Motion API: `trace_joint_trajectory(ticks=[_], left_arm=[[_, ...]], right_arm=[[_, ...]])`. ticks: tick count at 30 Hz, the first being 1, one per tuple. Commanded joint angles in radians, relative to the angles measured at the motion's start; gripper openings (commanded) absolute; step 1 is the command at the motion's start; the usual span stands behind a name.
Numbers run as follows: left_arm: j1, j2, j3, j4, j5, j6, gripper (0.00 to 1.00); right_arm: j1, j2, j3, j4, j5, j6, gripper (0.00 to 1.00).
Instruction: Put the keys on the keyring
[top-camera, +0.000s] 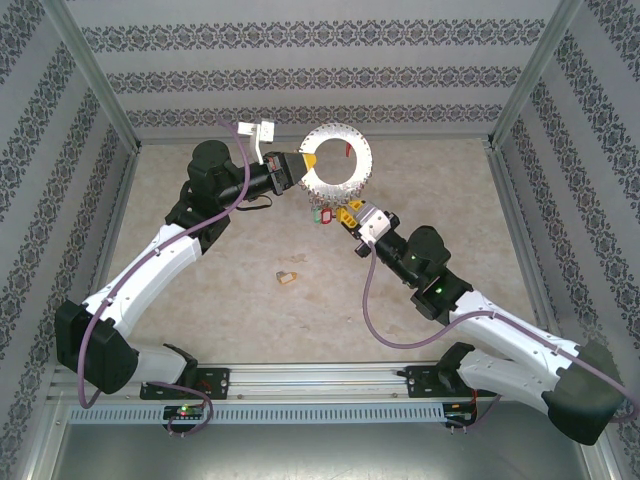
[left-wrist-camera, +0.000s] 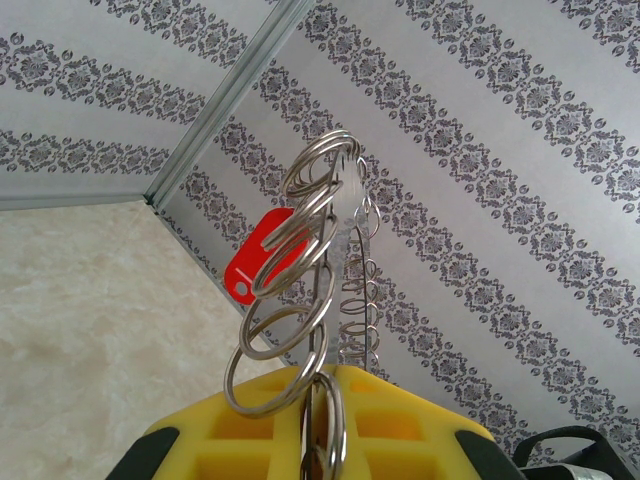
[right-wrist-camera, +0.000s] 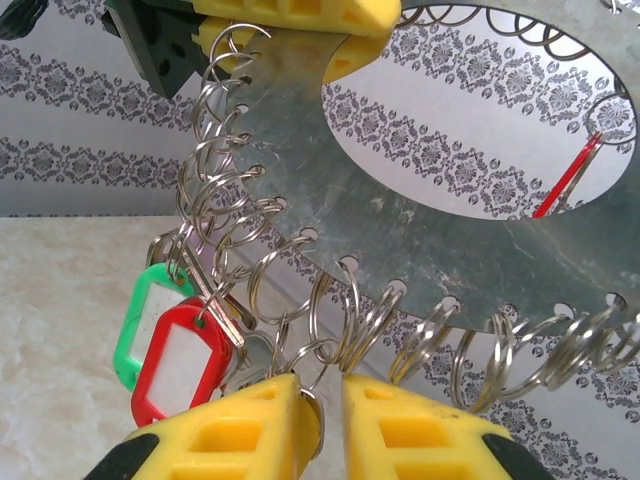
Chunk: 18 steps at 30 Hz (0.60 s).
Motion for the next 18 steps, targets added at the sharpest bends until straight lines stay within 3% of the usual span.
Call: trace_joint_trajectory(ticks=[1, 18], left_arm=[[-0.012, -0.028, 0.040, 0.054, 0.009, 0.003, 0.00], [-0.012, -0.016, 0.072, -0.004, -0.006, 0.014, 0.00]], right_arm=[[-0.001, -0.016, 0.027, 0.051, 0.019, -0.001, 0.20], [0.014, -0.026, -0.011, 0.055, 0.012, 0.033, 0.20]])
